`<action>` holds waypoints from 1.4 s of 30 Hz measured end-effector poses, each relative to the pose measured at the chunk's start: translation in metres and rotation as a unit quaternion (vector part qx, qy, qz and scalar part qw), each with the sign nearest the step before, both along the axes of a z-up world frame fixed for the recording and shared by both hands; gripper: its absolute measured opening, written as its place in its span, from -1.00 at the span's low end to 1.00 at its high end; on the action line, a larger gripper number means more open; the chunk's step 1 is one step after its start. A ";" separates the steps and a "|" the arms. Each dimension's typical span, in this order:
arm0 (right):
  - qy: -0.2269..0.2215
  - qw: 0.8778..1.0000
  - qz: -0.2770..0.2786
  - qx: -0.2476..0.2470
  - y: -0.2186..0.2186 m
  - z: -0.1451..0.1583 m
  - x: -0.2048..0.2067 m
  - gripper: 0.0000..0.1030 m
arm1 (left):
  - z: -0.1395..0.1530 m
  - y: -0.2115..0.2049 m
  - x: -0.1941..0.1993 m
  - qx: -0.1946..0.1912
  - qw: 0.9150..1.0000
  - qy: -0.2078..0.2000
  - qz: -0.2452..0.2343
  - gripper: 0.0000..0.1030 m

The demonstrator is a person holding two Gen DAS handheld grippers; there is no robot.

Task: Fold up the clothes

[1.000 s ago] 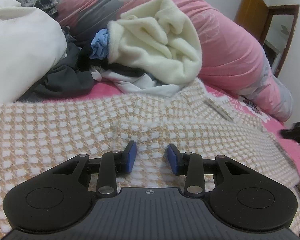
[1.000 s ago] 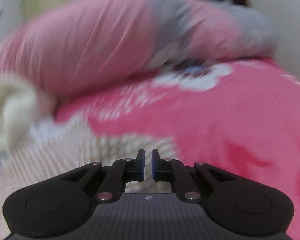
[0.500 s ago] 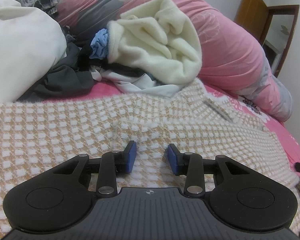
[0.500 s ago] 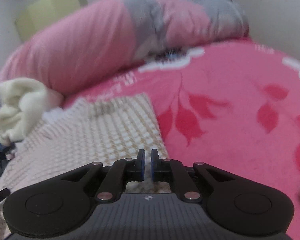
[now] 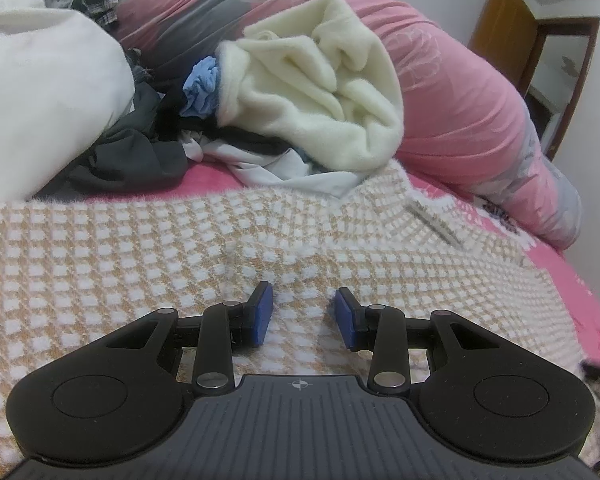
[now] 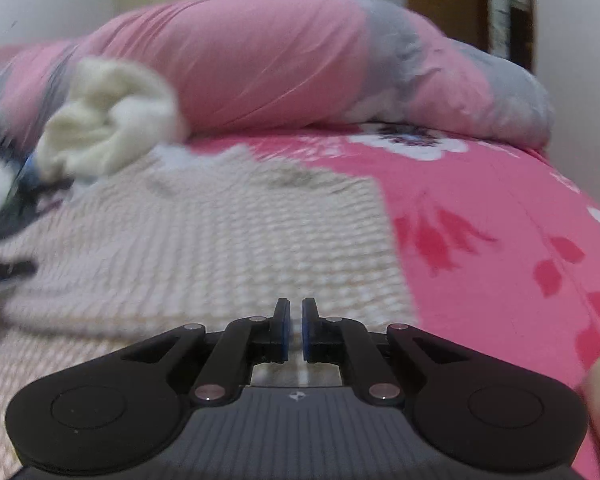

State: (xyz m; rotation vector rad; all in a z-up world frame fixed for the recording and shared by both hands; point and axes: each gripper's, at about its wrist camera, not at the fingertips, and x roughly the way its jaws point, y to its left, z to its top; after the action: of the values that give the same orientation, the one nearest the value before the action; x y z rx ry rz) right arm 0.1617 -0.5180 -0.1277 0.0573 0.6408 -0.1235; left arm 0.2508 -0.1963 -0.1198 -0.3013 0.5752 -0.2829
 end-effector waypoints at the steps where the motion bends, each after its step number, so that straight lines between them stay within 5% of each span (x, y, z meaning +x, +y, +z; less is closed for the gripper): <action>1: 0.008 1.000 0.002 -0.011 0.004 -0.010 0.005 -0.89 | 0.000 0.003 -0.002 -0.012 1.000 -0.001 0.000 -0.29; 5: 0.006 1.000 0.001 0.016 -0.006 -0.012 0.005 -0.89 | 0.014 0.018 -0.017 -0.058 0.998 -0.023 -0.003 -0.15; 13: -0.006 0.998 -0.004 0.069 -0.021 -0.014 -0.002 -0.89 | 0.006 -0.012 -0.018 0.006 0.998 0.021 -0.051 -0.13; 18: -0.011 0.996 -0.016 0.085 -0.022 -0.014 -0.003 -0.89 | 0.023 0.005 -0.034 -0.014 0.998 0.041 -0.046 -0.12; 23: 0.039 0.995 -0.038 0.078 -0.010 0.017 -0.009 -0.87 | 0.045 0.048 -0.076 -0.017 0.997 0.061 -0.045 -0.02; 29: -0.024 0.987 0.004 0.161 0.049 0.070 -0.049 -0.86 | 0.054 0.109 -0.112 -0.039 0.997 0.071 0.004 -0.01; 42: 0.003 0.981 0.159 0.113 0.237 0.091 -0.064 -0.67 | 0.058 0.225 -0.182 -0.048 0.989 0.082 0.116 0.05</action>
State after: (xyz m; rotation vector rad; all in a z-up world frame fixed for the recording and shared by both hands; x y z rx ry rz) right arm 0.0972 -0.2808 -0.0366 0.1728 0.6607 0.2595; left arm 0.0689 0.0292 -0.0620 -0.4834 0.6834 -0.0607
